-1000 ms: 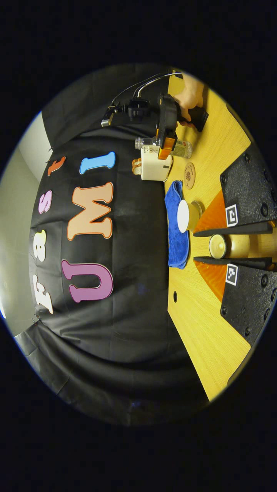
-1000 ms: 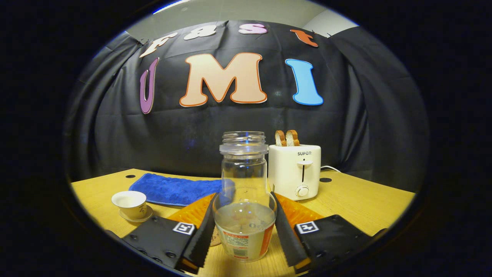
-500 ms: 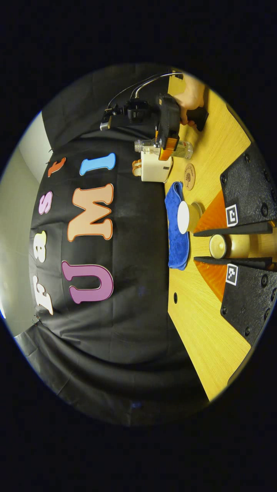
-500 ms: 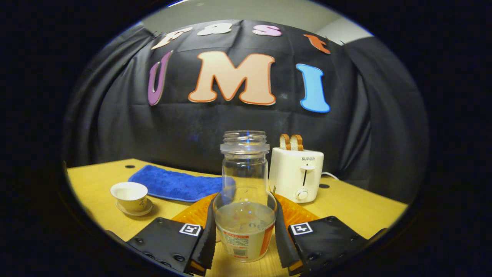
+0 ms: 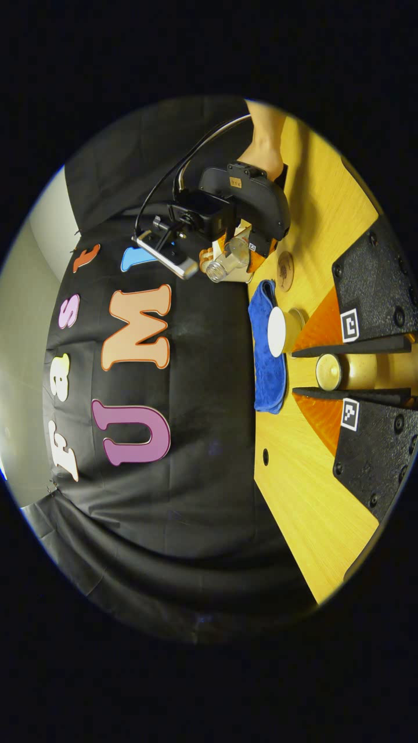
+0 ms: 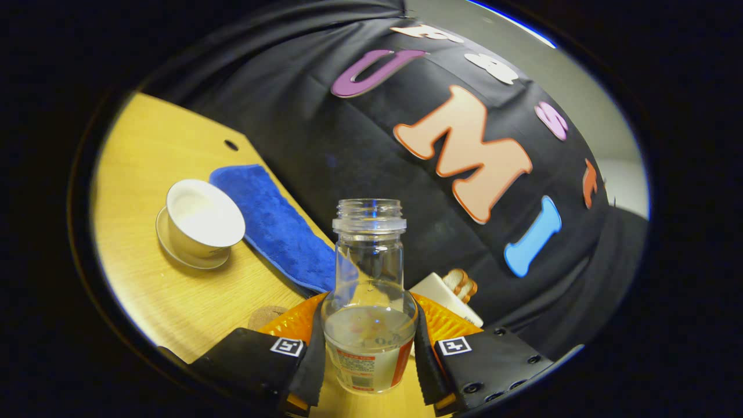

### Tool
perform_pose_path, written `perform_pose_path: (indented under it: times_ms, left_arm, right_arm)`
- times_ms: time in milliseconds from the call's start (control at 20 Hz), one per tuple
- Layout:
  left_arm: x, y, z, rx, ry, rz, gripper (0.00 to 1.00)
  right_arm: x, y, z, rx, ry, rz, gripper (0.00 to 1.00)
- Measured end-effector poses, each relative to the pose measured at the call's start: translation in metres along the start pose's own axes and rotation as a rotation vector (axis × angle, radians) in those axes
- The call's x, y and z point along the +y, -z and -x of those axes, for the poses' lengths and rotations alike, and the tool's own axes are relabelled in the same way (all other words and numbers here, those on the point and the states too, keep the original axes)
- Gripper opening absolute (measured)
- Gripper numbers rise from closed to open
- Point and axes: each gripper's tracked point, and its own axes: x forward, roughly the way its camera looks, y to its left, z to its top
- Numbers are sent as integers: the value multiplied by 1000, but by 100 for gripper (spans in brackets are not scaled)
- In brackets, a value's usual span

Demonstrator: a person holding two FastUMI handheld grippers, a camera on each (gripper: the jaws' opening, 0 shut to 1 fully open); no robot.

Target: Open the teacup lid with one hand, grasp the water bottle and pour water into the teacup with the other hand; after pouring, place the water bottle on the coaster and then close the teacup lid.

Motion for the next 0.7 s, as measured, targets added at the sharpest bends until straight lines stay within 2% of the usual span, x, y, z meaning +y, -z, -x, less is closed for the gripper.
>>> perform_pose_path:
  times_ms: [250,450,700]
  left_arm:
    - [18,2,-1,2,-32,1,20]
    - [22,2,-2,-1,-29,-1,20]
    - [30,3,-3,1,-47,-1,20]
  right_arm:
    - [28,-37,-3,-90,-32,368,67]
    - [41,-44,-8,-99,-52,489,68]
    - [51,-29,-15,-82,-81,639,67]
